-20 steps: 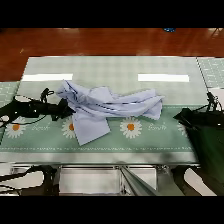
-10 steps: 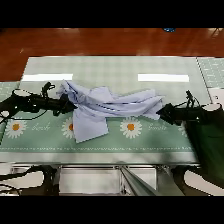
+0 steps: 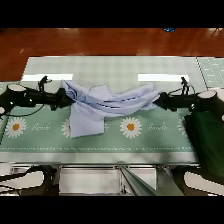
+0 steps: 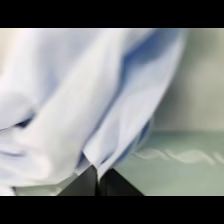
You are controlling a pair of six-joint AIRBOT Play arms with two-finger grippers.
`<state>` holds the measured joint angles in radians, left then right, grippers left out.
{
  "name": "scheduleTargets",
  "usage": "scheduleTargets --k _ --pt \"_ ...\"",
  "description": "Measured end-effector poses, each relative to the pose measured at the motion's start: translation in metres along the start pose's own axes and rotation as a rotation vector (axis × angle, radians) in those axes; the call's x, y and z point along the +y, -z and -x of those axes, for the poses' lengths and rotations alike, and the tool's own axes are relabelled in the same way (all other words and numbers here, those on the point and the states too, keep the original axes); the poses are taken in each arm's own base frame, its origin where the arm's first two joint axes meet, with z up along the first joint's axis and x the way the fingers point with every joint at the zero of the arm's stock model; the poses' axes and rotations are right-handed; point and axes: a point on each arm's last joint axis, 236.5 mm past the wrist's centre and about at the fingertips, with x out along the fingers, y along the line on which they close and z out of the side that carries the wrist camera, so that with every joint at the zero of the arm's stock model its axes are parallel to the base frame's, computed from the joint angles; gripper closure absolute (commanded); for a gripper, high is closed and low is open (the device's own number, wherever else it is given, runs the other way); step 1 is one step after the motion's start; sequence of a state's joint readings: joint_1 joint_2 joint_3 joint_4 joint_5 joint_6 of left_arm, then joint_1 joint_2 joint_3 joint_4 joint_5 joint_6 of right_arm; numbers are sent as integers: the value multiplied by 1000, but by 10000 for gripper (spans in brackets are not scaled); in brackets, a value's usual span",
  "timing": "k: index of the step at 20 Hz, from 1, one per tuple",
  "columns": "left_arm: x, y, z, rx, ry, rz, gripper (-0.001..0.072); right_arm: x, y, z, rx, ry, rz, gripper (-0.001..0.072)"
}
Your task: Fold the shirts.
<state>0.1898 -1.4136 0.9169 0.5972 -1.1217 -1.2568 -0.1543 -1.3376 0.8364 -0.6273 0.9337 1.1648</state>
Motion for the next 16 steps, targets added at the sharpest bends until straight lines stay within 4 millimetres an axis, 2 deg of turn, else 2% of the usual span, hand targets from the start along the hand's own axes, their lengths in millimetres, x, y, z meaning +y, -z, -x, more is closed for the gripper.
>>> scheduleTargets --k 1,3,5,6,8,10,12,14,16 --pt "-20 -18 17 -55 31 -38 687 20 -19 15 -30 -12 60 692" --pt "-73 -55 62 -189 116 -127 687 67 -63 59 -129 -15 193 692" --pt "-139 -85 124 -351 216 -241 687 121 -97 117 -253 -7 335 691" --pt "-174 -91 161 -427 259 -310 687 149 -109 151 -326 3 405 692" --pt "-238 -91 234 -584 312 -460 687 198 -114 217 -460 26 527 691" --pt "-294 -66 299 -719 340 -614 687 239 -100 278 -589 42 626 691" --pt "-338 -24 349 -829 342 -765 687 266 -73 327 -685 60 702 691" --pt "-368 22 381 -923 305 -895 687 286 -40 365 -761 69 760 691" --pt "-383 63 400 -1002 233 -996 687 295 -6 391 -803 83 800 691"
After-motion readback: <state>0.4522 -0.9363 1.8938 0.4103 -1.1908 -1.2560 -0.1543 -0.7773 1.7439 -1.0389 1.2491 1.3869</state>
